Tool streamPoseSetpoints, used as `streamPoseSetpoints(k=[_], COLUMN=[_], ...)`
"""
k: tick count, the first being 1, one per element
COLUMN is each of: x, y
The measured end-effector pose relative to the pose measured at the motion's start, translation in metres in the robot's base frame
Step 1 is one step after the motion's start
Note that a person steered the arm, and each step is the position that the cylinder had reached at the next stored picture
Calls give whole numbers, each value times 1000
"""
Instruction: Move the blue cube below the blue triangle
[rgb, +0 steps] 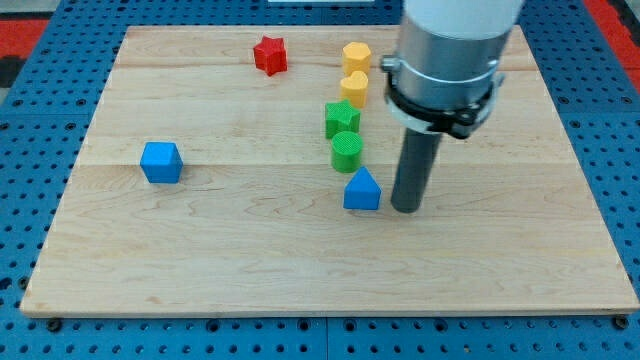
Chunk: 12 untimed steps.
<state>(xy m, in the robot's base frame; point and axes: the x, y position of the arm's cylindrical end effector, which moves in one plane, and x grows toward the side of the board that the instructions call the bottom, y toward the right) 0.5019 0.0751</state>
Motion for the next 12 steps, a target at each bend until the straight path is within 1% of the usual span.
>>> streamPoseSetpoints(k=[1,2,3,4,5,6,7,8,9,10,11,12], x=[0,15,78,104,85,29,-22,-27,-60,-65,-50,-45], y=[-25,-14,-58,-188,-312,-364,-379,-339,-301,-252,-198,-162])
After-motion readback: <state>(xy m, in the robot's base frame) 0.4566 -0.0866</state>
